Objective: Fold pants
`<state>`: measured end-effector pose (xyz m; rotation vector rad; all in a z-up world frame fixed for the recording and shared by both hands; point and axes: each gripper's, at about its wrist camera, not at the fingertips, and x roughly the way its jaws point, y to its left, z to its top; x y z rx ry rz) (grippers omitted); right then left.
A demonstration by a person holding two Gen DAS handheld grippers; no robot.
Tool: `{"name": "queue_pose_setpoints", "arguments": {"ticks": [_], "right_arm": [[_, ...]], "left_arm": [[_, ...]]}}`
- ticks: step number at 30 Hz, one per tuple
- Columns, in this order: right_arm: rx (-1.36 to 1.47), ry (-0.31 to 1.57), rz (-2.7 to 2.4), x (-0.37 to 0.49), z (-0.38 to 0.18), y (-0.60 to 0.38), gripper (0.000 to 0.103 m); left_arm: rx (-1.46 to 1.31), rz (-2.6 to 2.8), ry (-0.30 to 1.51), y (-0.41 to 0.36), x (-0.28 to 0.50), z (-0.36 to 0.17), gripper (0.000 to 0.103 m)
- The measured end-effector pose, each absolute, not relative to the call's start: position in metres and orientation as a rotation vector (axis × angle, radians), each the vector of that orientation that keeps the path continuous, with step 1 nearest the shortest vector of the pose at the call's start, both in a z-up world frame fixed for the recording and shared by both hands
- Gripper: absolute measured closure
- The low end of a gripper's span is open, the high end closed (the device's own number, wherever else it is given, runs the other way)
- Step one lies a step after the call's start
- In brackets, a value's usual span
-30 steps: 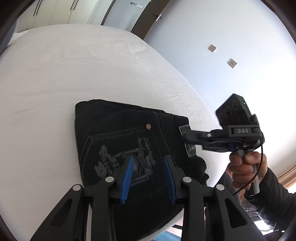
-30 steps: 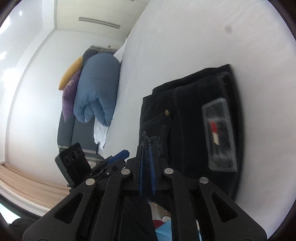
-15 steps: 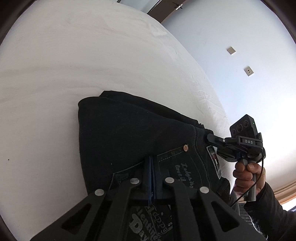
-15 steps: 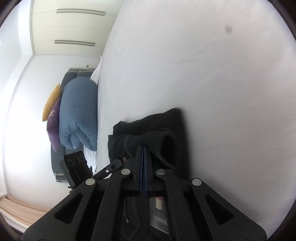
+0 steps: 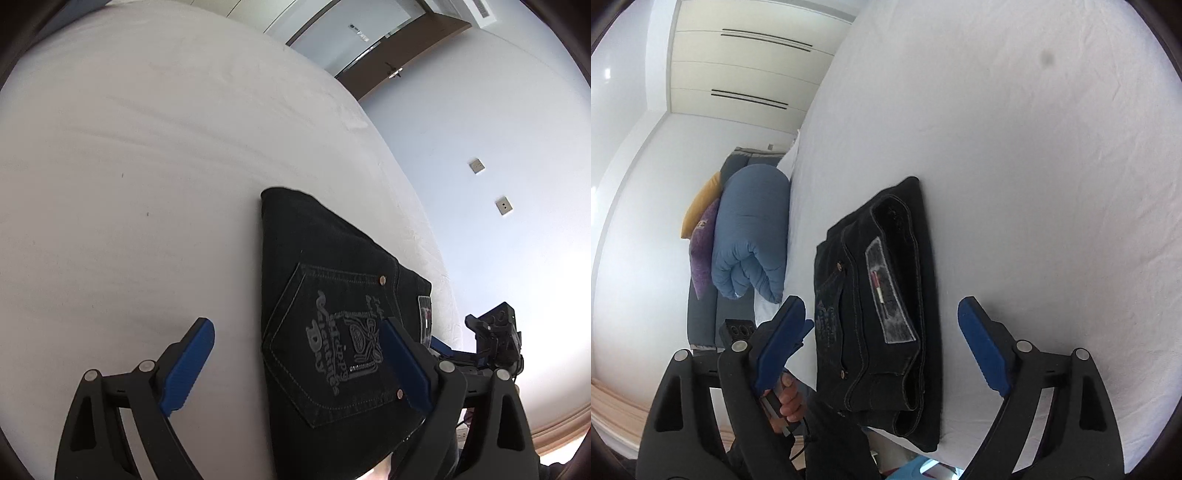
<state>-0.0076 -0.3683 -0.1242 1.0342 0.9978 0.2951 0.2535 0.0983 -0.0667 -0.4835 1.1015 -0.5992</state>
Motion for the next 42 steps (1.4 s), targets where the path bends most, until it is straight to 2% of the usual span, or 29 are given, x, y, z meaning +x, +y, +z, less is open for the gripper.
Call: {"name": "queue_pose_setpoints", "arguments": {"ticks": [3,5,7,11,13,14,15,19,22,24,28,34,42], "right_arm": [[1.054,1.042,0.306,0.001,-0.134,-0.356,0.019],[1.05,1.086,0.3,0.015,-0.139,-0.34,0.026],[1.024,1.142,0.298,0.024,-0.142,-0.33,0.039],[0.967,1.236,0.299,0.043,-0.158,-0.299,0.049],[0.984,1.243,0.295,0.048,-0.162,-0.296,0.056],[0.984,1.248,0.289,0.05,-0.163,-0.295,0.059],[0.973,1.255,0.285,0.052,-0.165,-0.293,0.066],[0.94,1.257,0.283,0.055,-0.167,-0.287,0.076],[0.853,1.243,0.27,0.059,-0.161,-0.274,0.081],[0.789,1.233,0.257,0.059,-0.152,-0.27,0.084],[0.688,1.192,0.252,0.057,-0.129,-0.263,0.088],[0.644,1.122,0.289,0.058,-0.089,-0.269,0.089],[0.595,1.066,0.313,0.11,-0.049,-0.301,0.089]], "left_arm": [[-0.428,-0.604,1.167,0.086,0.251,-0.078,0.011],[-0.416,-0.628,1.174,0.081,0.248,-0.077,0.011],[-0.427,-0.669,1.204,0.074,0.251,-0.078,0.011],[-0.354,-0.677,1.241,0.059,0.255,-0.078,0.012],[-0.3,-0.678,1.248,0.05,0.255,-0.077,0.021],[-0.271,-0.67,1.256,0.046,0.255,-0.077,0.037],[-0.247,-0.65,1.263,0.043,0.256,-0.078,0.046],[-0.212,-0.635,1.275,0.034,0.259,-0.077,0.055],[-0.164,-0.633,1.262,0.027,0.256,-0.071,0.066],[-0.162,-0.626,1.252,0.027,0.254,-0.065,0.079],[-0.167,-0.623,1.219,0.027,0.252,-0.05,0.083],[-0.175,-0.63,1.133,0.034,0.263,-0.013,0.084],[-0.146,-0.627,1.059,0.023,0.323,0.015,0.084]]}}
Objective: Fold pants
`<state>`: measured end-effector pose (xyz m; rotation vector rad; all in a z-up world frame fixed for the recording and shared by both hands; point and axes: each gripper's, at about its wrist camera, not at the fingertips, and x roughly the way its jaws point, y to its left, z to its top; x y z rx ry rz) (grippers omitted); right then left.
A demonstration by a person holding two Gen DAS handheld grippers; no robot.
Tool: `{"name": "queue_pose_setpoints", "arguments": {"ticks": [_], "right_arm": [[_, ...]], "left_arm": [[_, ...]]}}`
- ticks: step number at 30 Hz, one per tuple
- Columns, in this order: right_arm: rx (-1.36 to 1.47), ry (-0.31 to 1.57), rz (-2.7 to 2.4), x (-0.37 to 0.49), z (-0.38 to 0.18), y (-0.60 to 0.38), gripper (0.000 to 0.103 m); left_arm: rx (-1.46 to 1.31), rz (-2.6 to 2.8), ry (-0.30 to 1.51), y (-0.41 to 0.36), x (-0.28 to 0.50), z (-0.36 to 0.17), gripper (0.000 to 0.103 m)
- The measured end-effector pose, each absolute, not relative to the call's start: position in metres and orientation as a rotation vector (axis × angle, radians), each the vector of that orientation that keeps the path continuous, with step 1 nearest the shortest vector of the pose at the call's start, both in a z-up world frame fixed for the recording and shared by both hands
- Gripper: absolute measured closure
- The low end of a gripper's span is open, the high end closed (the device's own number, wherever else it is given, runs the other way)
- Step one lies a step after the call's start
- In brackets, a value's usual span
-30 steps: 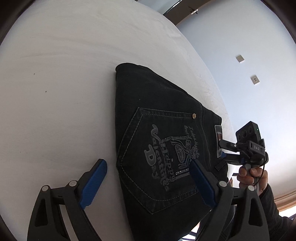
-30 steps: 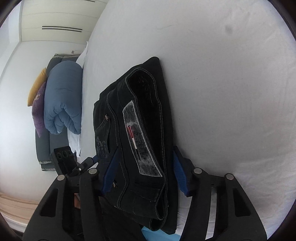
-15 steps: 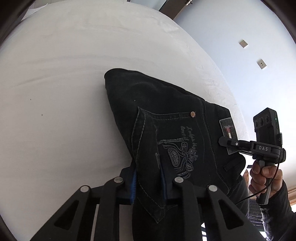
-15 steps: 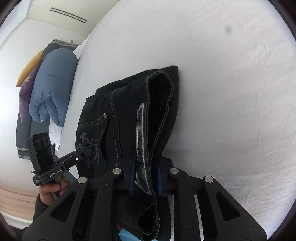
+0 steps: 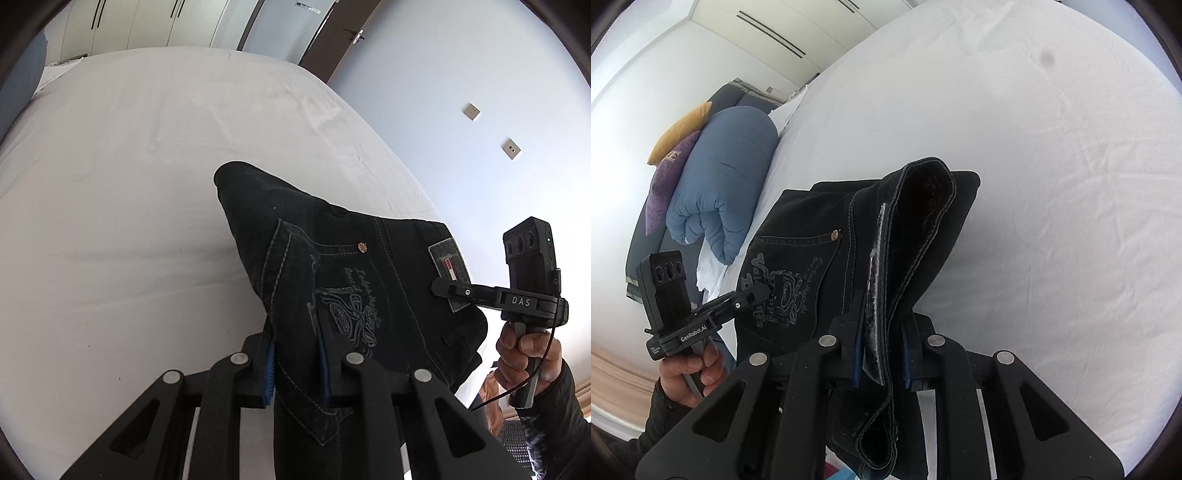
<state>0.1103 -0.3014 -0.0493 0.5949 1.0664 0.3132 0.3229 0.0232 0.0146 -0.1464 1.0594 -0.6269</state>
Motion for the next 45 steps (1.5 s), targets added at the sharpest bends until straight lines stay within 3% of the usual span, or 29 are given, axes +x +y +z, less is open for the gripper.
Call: {"name": "queue_pose_setpoints", "arguments": {"ticks": [8,11,14,23,31,35,38,40,42,45], "right_arm": [[0.617,1.129,0.291,0.17,-0.086,-0.34,0.089],[0.647,1.161,0.282,0.176,-0.114,-0.352,0.088],[0.724,1.157,0.268,0.173,-0.139,-0.366,0.08],[0.755,1.106,0.253,0.158,-0.144,-0.378,0.074],[0.725,1.054,0.204,0.11,-0.112,-0.372,0.071],[0.681,0.998,0.179,0.077,-0.08,-0.362,0.071],[0.594,0.952,0.146,0.051,-0.05,-0.344,0.07],[0.521,0.901,0.115,0.03,-0.026,-0.332,0.051],[0.432,0.828,0.068,0.007,0.001,-0.313,0.044],[0.306,0.7,0.017,-0.028,0.041,-0.285,0.022]], "left_arm": [[-0.091,-0.583,1.138,-0.001,0.366,-0.035,0.082],[-0.053,-0.549,1.15,-0.005,0.363,-0.052,0.071],[-0.02,-0.509,1.145,-0.004,0.357,-0.059,0.057],[0.096,-0.424,1.077,-0.013,0.339,-0.044,0.054],[0.116,-0.405,0.999,-0.005,0.306,-0.012,0.053],[0.11,-0.386,0.928,-0.007,0.287,0.013,0.036],[0.103,-0.337,0.832,0.001,0.257,0.038,0.012],[0.096,-0.298,0.737,0.008,0.232,0.058,0.0],[0.101,-0.248,0.642,0.005,0.218,0.076,0.0],[0.084,-0.217,0.519,0.013,0.18,0.105,0.0]]}}
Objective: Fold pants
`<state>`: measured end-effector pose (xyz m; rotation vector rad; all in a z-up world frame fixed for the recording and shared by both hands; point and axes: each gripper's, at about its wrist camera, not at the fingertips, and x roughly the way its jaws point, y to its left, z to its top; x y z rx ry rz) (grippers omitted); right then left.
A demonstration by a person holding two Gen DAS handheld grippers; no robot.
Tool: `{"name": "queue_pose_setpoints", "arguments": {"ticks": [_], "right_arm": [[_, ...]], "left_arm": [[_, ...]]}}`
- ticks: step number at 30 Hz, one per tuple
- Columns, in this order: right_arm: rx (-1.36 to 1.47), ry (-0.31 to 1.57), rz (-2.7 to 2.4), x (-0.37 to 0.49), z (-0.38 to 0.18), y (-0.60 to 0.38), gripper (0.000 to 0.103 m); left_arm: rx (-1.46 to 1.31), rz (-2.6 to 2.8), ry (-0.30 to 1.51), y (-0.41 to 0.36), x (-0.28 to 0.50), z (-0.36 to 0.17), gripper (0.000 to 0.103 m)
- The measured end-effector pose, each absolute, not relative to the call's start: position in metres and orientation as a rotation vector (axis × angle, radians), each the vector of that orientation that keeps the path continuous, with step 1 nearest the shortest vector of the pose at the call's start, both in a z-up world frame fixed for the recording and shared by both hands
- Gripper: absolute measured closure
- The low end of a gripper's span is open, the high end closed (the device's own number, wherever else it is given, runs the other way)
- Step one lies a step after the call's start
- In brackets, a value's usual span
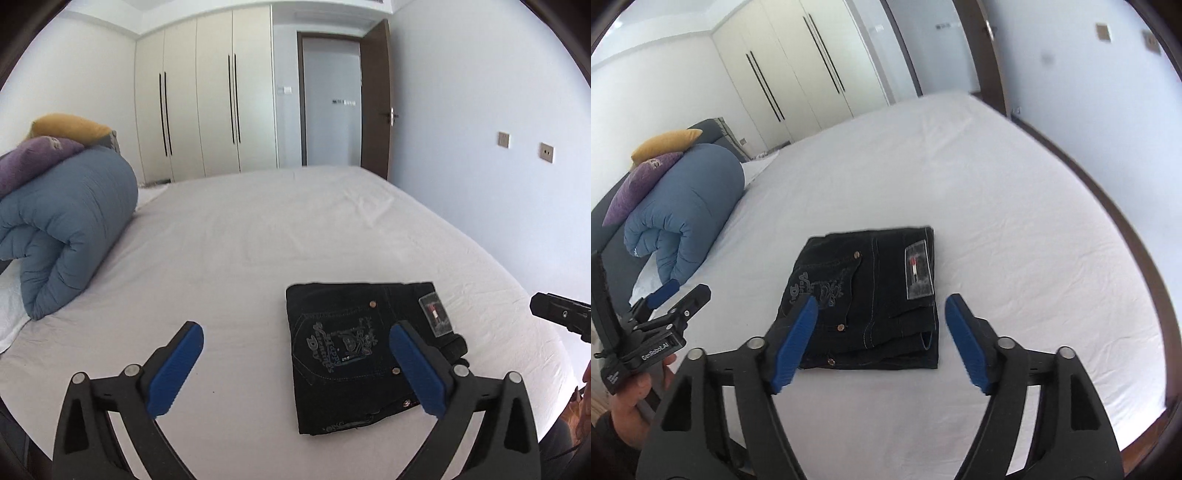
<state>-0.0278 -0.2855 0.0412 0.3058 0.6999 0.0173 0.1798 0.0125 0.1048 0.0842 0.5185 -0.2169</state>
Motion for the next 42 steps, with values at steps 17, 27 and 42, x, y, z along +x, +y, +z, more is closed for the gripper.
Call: {"name": "queue_pose_setpoints", "arguments": {"ticks": [17,27,42], "right_arm": [[0.131,0.459,-0.121,-0.149,0.174,-0.235,0.004],[0.11,0.556,-0.157,-0.182,0.204,-0.212,0.004],[0.129,0.7,-0.174,-0.159,0.174,-0.222,0.004]], "left_arm": [[0.066,-0.155,0.484,0.033,0.084,0.2,0.0],[0.074,-0.17,0.664,0.013,0.08,0.176,0.0],[0.053,-0.138,0.794,0.013,0.094,0.143,0.0]]}}
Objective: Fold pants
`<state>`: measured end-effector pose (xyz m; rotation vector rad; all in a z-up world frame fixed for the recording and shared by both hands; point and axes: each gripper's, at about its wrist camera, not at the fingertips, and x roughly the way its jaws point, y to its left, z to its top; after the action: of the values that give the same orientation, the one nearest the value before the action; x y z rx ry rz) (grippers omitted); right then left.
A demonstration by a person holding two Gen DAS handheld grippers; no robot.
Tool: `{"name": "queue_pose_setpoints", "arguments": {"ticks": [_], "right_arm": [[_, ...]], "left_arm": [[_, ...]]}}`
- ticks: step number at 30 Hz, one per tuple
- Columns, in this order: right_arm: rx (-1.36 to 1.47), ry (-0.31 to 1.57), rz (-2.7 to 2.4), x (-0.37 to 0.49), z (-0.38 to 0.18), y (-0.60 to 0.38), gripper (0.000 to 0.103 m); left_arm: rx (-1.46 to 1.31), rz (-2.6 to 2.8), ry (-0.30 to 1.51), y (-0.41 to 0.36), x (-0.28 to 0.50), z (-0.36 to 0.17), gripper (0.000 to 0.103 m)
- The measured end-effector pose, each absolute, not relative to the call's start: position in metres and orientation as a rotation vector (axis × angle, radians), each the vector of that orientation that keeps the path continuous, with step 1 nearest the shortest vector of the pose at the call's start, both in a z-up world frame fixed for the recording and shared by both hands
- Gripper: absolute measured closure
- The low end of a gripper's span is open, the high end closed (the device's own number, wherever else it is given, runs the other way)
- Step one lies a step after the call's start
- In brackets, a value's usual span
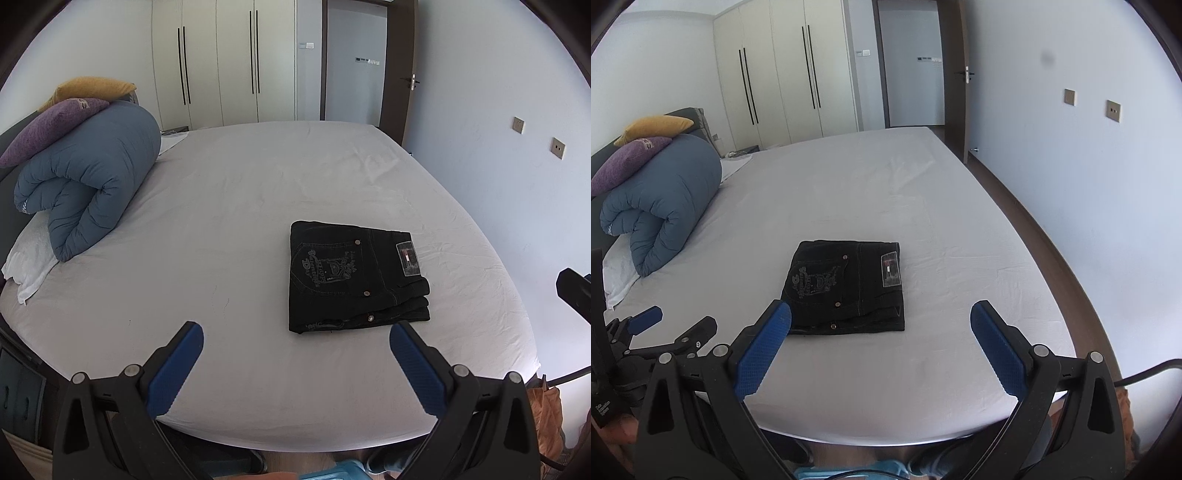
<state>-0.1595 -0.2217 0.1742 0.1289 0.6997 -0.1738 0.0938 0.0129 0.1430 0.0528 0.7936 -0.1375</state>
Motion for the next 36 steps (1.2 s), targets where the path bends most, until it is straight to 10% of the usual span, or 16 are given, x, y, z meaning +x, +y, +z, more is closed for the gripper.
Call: {"name": "queue_pose_setpoints", "arguments": {"ticks": [36], "right_arm": [[0.138,0.761,-0.156,-0.141,0.142,-0.219,0.004]], "left_arm": [[0.056,-0.132,0.813,0.013,0.098,0.136,0.0]]}}
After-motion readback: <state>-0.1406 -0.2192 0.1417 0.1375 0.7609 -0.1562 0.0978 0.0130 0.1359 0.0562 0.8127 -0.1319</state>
